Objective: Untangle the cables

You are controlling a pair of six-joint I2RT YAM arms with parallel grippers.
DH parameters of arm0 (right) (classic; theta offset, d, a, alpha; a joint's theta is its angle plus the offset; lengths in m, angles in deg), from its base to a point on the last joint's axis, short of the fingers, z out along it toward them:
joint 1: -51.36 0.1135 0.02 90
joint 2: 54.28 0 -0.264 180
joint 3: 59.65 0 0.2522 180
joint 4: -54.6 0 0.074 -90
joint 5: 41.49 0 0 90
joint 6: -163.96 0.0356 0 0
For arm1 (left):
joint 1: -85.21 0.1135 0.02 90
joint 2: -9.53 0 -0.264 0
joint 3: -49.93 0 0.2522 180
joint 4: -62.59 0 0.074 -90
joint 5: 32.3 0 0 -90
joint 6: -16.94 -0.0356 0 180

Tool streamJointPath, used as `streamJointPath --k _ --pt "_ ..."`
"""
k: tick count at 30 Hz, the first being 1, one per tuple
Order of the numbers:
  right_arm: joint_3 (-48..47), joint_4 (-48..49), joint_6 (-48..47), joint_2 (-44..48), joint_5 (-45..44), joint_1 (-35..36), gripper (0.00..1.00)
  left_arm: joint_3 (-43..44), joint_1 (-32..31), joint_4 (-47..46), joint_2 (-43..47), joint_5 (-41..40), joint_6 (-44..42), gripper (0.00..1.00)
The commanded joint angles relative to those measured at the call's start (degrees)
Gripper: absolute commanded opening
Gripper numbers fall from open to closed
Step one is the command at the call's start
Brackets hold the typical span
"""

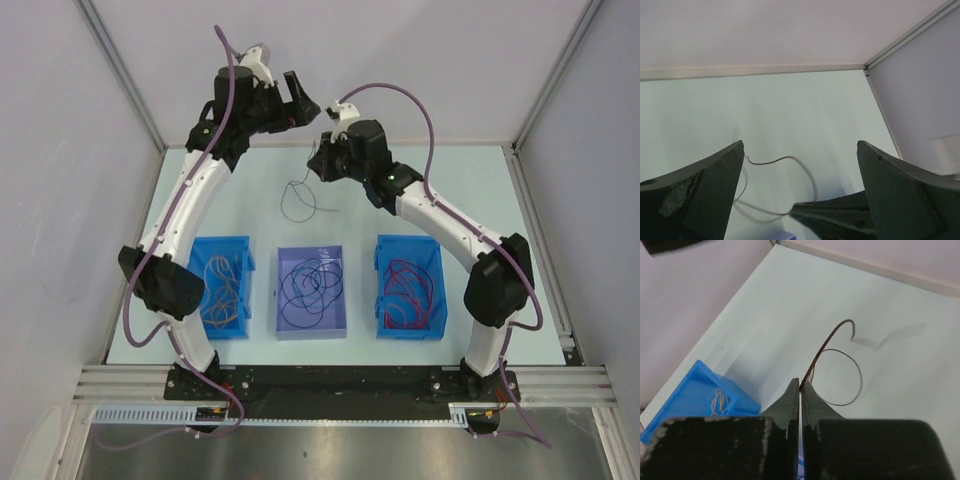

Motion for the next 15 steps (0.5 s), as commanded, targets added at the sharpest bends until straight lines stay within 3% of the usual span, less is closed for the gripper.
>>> streamJointPath --k 1,9,15 --pt "-4.4 1.1 -1.5 7.0 -0.7 0.3 0.0 -3.9 1.3 3.5 7.5 -5.2 -1.6 1.0" --pt "-8.0 -2.0 -2.2 11.9 0.7 1.3 0.0 -27.1 4.5 2.1 22.8 -9.0 -4.5 1.0" --pt "-9.1 -4.3 -2.9 15.3 0.3 3.5 0.0 -39.5 5.1 1.3 33.6 -14.4 -8.7 1.0"
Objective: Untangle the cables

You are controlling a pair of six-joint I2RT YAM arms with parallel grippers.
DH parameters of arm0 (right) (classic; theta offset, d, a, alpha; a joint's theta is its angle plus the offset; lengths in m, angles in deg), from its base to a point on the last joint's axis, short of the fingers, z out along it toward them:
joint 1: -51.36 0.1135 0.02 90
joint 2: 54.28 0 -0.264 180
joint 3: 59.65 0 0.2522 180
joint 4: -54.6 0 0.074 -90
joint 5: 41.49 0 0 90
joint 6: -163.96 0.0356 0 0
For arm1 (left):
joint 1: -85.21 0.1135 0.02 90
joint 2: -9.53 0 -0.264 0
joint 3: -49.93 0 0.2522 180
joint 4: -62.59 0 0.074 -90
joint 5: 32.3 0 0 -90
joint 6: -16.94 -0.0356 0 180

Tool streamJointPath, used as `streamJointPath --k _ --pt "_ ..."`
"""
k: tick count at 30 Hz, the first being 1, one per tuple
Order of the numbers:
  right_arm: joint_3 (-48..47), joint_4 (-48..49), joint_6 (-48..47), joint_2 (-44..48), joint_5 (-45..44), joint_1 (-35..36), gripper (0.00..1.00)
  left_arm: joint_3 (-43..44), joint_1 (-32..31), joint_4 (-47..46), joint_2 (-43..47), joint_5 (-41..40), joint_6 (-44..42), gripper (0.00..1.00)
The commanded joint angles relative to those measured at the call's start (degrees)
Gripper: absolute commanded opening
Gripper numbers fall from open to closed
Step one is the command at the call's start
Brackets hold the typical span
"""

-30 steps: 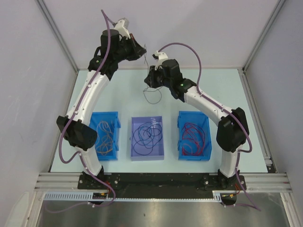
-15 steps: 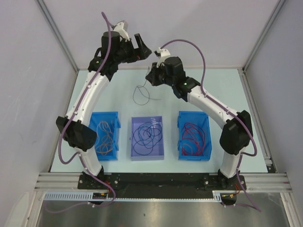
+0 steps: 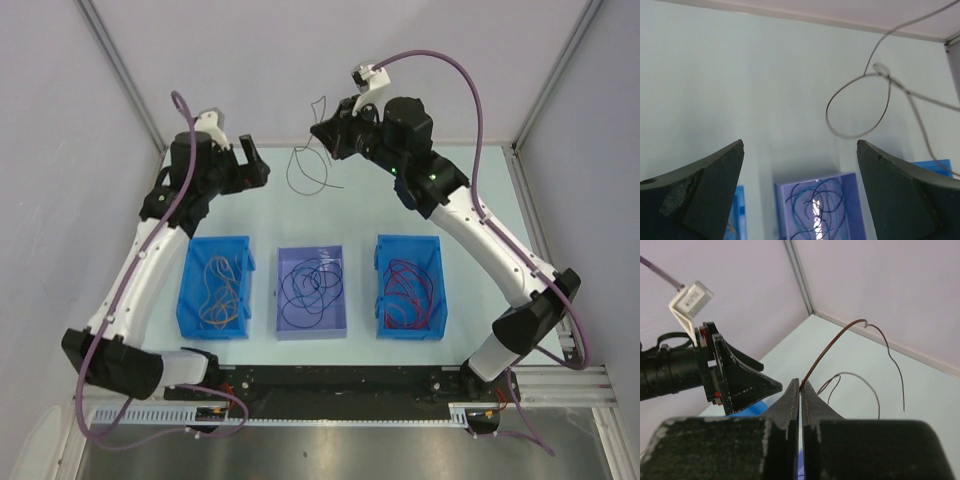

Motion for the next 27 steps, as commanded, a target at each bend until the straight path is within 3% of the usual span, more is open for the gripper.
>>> streamJointPath --k 1,8,19,27 --pt "-2.7 -2.0 -1.3 3.8 0.1 2.3 0.0 -7.0 0.4 -1.8 7.2 -5.0 -4.3 1.0" --pt "-2.7 -6.3 -1.5 6.1 0.2 6.1 0.0 -17.4 0.7 -6.1 14.7 -9.8 -4.8 1.0" --pt "-0.2 -20.8 -4.2 10.1 -5.8 15.9 0.0 -22.0 1.1 -8.0 16.3 -12.6 -3.5 1.0" --pt "11.8 -21.8 -0.3 17.9 -10.9 21.1 0.0 -22.6 1.1 -7.9 16.6 -13.4 -3.3 1.0"
